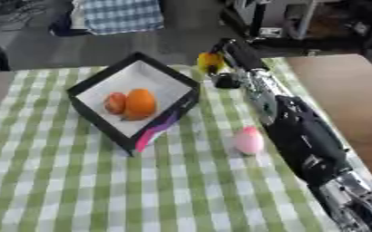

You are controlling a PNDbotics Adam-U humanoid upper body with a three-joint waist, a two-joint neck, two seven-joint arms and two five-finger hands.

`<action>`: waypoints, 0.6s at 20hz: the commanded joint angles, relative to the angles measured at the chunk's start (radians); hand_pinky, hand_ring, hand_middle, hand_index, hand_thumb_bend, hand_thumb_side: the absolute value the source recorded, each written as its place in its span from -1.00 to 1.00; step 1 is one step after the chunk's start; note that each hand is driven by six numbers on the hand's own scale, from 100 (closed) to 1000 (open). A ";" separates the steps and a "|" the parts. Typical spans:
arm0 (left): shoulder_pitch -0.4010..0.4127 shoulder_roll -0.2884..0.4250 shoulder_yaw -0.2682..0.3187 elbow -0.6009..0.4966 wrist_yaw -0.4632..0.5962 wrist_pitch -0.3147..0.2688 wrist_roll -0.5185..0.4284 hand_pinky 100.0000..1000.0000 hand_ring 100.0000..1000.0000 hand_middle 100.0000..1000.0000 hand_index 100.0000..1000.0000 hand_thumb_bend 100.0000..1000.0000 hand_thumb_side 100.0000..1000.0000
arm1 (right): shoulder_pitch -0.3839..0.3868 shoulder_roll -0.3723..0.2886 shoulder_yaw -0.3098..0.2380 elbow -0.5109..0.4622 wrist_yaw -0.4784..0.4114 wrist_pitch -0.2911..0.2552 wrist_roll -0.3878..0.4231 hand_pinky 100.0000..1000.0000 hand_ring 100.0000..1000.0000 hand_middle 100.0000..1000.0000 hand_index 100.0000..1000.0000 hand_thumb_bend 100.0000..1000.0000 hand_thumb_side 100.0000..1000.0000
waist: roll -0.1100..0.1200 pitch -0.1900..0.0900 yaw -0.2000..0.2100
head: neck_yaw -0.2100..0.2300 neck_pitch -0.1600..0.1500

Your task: Pick up objects on the table and place them in the box.

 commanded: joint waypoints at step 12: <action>-0.048 -0.024 -0.016 -0.011 0.015 -0.009 -0.025 0.48 0.02 0.14 0.63 -0.52 0.46 | -0.023 0.098 0.014 0.034 0.019 -0.056 0.129 0.80 0.48 0.39 0.02 -1.00 -1.00 | 0.020 0.025 0.092 | -0.108 -0.051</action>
